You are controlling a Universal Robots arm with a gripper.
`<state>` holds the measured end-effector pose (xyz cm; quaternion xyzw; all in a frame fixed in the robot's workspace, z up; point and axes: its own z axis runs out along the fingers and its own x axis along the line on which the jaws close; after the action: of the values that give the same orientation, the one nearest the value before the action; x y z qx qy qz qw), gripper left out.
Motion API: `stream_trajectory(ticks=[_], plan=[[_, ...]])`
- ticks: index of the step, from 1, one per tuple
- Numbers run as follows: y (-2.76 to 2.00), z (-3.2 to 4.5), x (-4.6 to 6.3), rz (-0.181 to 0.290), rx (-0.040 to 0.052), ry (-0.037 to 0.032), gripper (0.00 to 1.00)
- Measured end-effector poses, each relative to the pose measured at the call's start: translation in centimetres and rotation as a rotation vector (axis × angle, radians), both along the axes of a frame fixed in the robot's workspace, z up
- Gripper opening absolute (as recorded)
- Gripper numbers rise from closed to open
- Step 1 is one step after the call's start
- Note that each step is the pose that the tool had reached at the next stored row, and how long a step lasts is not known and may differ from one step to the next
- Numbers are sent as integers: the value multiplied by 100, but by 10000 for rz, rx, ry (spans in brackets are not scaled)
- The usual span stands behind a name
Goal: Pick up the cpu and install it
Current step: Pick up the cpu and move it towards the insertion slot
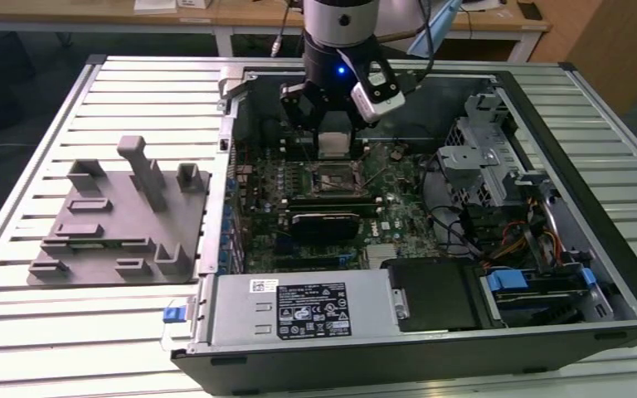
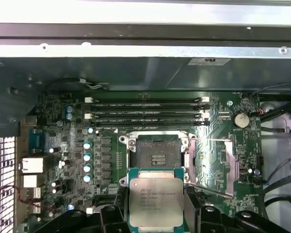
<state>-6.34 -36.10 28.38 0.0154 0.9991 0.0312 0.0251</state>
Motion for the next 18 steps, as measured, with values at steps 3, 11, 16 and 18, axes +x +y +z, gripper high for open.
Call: stream_trajectory(ticks=[3,11,16,18], plan=[[18,-29,12,0,0,1,54],[42,-76,40,-1,-1,5,54],[49,-82,42,1,-1,4,54],[59,-102,45,1,-4,7,54]])
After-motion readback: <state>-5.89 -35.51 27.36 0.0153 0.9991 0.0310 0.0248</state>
